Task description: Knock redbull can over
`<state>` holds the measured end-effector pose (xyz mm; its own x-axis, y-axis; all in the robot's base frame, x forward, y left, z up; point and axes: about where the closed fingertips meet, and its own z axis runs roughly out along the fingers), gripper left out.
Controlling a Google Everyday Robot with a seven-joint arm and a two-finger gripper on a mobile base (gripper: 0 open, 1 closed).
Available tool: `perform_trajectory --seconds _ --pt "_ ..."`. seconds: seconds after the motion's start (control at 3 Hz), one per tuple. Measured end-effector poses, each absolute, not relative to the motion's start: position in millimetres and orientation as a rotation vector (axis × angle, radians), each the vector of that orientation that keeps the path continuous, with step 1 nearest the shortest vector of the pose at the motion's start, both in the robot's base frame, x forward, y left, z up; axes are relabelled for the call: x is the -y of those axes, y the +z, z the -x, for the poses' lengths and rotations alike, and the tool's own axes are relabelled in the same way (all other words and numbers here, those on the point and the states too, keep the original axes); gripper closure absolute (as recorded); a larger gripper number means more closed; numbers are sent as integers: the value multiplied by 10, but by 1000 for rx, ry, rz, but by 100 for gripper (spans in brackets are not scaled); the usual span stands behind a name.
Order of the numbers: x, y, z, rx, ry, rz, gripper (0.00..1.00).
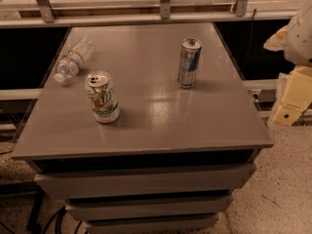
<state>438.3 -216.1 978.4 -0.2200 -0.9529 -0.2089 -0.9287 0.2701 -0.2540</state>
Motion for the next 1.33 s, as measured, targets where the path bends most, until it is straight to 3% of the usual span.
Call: perform_trajectory --seconds 0.67,1.33 --pt "2106 9762 -4506 -2140 -97 1732 0" --pt "1721 9475 -4793 -1947 21 1888 0"
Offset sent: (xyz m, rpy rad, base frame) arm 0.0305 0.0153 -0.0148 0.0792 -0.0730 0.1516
